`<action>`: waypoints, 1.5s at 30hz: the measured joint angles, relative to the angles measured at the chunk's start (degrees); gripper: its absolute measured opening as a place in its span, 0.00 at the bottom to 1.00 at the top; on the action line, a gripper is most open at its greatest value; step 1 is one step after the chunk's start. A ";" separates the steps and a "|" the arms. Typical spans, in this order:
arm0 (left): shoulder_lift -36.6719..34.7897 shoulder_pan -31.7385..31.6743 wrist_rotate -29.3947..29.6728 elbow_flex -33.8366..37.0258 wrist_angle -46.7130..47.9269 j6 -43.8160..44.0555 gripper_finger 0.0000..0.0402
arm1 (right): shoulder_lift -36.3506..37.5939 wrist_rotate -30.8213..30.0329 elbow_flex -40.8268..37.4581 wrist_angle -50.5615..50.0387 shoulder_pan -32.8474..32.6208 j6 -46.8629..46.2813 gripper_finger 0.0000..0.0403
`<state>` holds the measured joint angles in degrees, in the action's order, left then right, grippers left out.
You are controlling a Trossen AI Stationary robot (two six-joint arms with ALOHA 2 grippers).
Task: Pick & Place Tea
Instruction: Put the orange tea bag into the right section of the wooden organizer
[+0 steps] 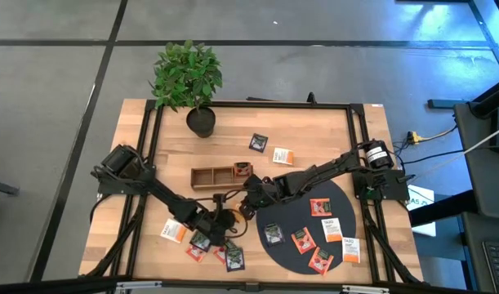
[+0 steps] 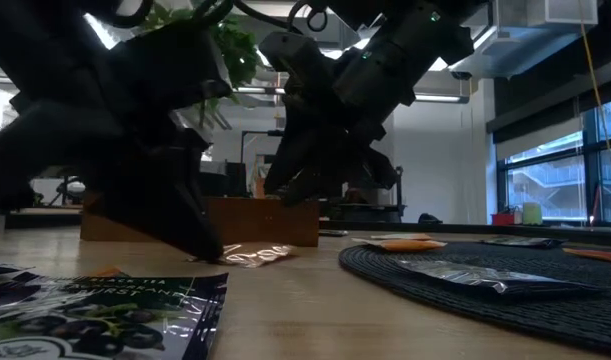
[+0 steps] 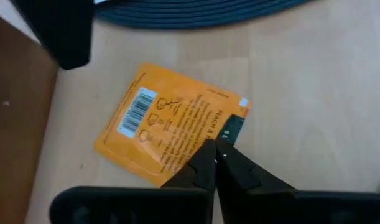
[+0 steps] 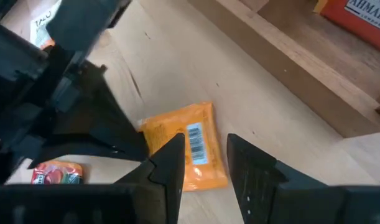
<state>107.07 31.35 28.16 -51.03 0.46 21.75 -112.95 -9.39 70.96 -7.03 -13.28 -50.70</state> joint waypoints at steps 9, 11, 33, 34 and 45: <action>0.76 0.27 -1.97 -0.17 -0.84 0.14 0.01 | 0.00 2.12 0.00 -0.30 0.02 -0.13 0.39; 0.76 0.50 -2.20 -0.17 -0.82 0.18 0.01 | 0.00 3.78 0.00 -0.51 0.02 -0.21 0.45; 0.94 1.29 -3.08 -0.03 -2.01 -1.52 0.01 | -6.05 12.46 0.10 4.29 0.19 -4.61 0.66; 0.94 1.29 -2.86 -0.04 -2.07 -1.53 0.00 | -6.22 12.91 0.12 4.36 0.20 -4.60 0.66; 0.98 1.21 -2.16 -0.02 -2.31 -2.20 0.00 | -6.74 17.57 0.07 6.85 0.20 -1.52 0.66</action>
<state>108.05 32.56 26.00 -51.05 -1.85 19.55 -119.68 8.18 71.02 -0.17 -13.08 -52.22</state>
